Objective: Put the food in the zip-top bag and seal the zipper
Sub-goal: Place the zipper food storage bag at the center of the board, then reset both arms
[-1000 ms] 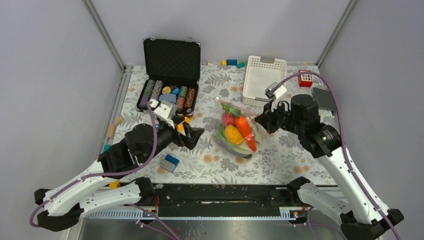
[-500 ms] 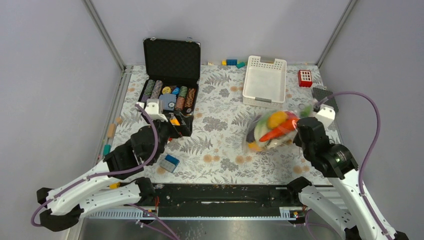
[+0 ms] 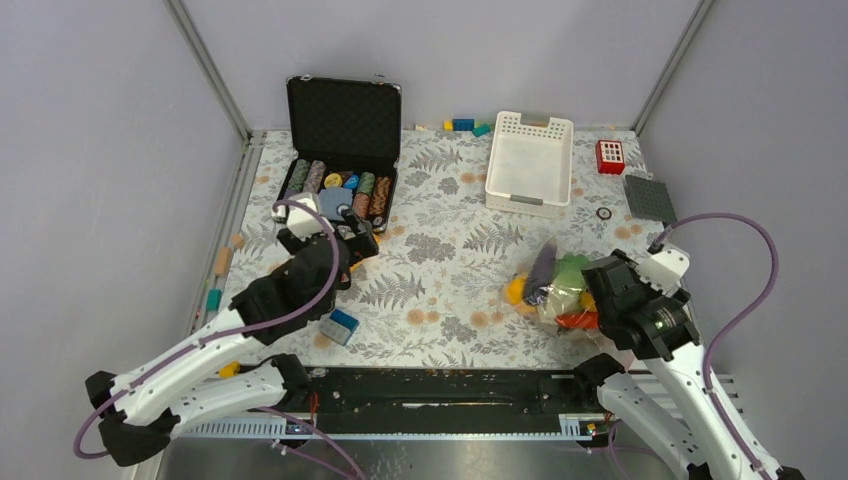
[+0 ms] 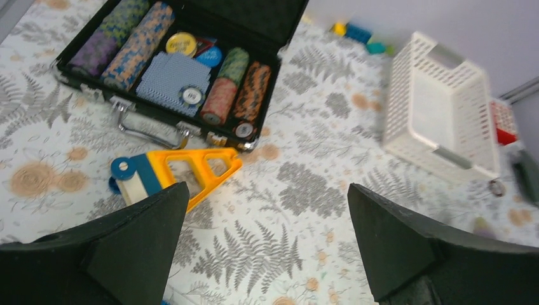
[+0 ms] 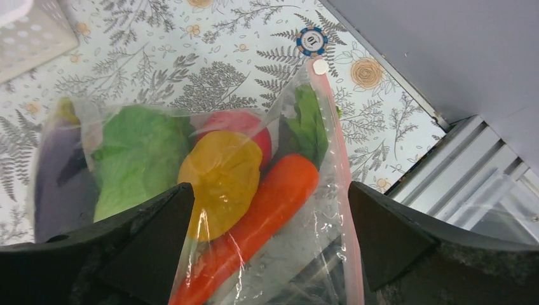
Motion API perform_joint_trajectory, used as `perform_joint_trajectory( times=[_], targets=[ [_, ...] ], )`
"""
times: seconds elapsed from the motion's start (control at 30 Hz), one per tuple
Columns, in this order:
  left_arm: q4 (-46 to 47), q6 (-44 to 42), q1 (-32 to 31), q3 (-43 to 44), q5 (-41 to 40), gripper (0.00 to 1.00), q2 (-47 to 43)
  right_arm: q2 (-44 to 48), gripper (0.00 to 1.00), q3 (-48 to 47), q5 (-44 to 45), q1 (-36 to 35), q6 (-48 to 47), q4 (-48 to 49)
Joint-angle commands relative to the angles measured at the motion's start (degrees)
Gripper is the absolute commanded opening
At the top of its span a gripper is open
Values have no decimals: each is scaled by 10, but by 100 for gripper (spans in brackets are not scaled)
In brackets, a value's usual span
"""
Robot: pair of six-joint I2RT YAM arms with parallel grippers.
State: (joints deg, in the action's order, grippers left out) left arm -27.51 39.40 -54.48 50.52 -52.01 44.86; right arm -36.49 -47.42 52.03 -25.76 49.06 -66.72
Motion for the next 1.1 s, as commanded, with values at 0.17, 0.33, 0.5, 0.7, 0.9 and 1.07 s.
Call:
perform_joint_trajectory(
  times=[0.17,0.33,0.5,0.7,0.9,1.07],
  targets=[
    [-66,73,96,35,103,99,51,87,100,-10,-48,3,-122,147],
    [-108,93,138,46,143,99,61,130,100,12,-37,3,-193,232],
    [-147,110,149,50,138,99,45,150,100,48,-39,3,-228,289],
    [-177,125,154,49,138,99,24,147,100,50,-16,3,-215,278],
    [-189,128,157,47,128,99,21,151,100,57,-11,3,-213,277],
    [-193,120,158,51,129,99,20,154,100,56,-10,3,-212,277]
  ],
)
